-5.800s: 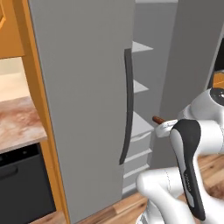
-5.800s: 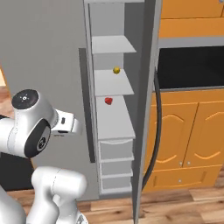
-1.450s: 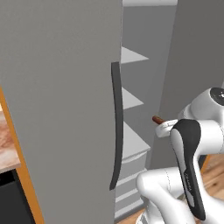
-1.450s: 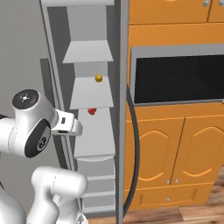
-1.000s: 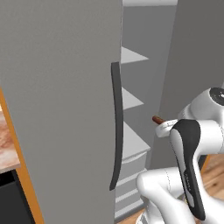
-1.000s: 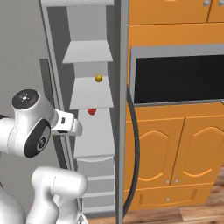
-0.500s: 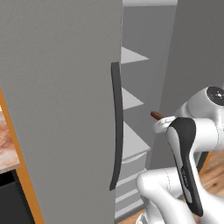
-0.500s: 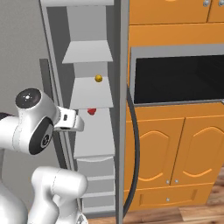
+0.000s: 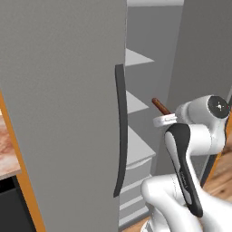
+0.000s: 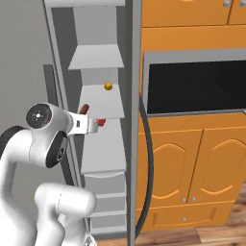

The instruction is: Store the hot dog in the freezer for long-term storage. Close the freezer door after placing the cooked food.

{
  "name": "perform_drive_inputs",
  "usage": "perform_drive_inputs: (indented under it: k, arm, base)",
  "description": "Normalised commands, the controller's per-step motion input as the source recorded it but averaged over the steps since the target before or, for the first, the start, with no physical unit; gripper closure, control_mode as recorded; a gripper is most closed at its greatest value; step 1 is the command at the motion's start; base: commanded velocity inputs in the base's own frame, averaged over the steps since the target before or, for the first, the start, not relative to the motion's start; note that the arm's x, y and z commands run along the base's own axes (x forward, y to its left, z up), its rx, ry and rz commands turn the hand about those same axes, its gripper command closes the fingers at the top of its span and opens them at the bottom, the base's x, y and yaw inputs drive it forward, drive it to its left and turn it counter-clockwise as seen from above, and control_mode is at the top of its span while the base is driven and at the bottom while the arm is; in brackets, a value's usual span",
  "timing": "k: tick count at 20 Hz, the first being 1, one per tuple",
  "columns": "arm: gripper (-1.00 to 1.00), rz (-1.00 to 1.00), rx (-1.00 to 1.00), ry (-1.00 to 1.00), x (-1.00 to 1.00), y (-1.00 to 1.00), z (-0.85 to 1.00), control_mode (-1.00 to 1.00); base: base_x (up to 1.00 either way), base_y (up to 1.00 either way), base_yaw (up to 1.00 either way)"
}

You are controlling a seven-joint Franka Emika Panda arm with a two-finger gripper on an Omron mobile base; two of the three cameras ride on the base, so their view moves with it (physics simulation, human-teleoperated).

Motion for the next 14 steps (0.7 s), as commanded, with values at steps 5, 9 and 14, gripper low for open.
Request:
perform_drive_inputs:
  k: [5, 9, 14]
  arm:
    - [1.0, 0.0, 0.0, -0.06, 0.46, 0.0, 0.0, -1.0]
    - [1.0, 0.0, 0.0, 0.0, 0.42, 0.0, 0.0, -1.0]
    - [1.0, 0.0, 0.0, 0.0, 0.6, 0.0, -0.03, -1.0]
  base:
    - [0.0, 0.0, 0.0]
    - [0.0, 0.0, 0.0]
    - [0.0, 0.0, 0.0]
